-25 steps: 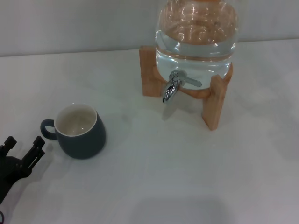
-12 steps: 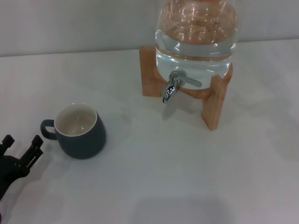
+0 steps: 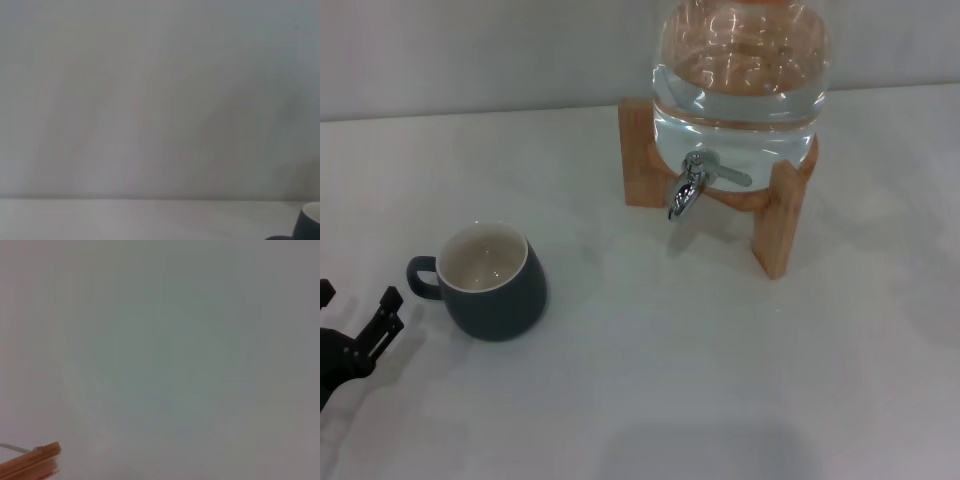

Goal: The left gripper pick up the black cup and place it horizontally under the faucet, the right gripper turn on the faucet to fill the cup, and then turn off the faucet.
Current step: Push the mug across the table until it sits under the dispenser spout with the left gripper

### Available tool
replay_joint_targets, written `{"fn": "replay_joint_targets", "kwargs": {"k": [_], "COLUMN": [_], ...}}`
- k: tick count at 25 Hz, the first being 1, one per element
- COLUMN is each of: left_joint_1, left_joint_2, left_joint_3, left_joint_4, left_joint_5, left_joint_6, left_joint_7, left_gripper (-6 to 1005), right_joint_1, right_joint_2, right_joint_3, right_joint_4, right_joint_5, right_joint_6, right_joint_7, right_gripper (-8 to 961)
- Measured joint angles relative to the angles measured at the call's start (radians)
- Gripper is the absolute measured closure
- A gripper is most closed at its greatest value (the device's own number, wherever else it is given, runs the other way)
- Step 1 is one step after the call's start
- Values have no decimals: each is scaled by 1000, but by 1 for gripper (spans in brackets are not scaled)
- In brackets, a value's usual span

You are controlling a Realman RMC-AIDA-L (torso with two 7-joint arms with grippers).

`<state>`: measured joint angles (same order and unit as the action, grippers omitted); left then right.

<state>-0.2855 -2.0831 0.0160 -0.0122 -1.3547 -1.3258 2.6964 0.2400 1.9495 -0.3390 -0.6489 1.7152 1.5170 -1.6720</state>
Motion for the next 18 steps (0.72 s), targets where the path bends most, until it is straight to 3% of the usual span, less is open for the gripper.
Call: {"fn": "replay_joint_targets", "kwargs": {"k": [5, 18], "left_joint_1": [1, -13], "left_joint_2": [-2, -2], "left_joint_3": [-1, 2], "left_joint_4": [2, -5], "left_joint_5": [-23, -35], "left_joint_6": [-1, -12], "left_joint_7": [76, 82], "left_gripper": [132, 131], "right_joint_1": [0, 5], "right_joint_2": [3, 5], "right_joint_3": [1, 0], "right_joint_4": [0, 1], "right_joint_5": [0, 0], "right_joint_6": [0, -5], "right_joint_7": [0, -1], "right_gripper": [110, 110]}}
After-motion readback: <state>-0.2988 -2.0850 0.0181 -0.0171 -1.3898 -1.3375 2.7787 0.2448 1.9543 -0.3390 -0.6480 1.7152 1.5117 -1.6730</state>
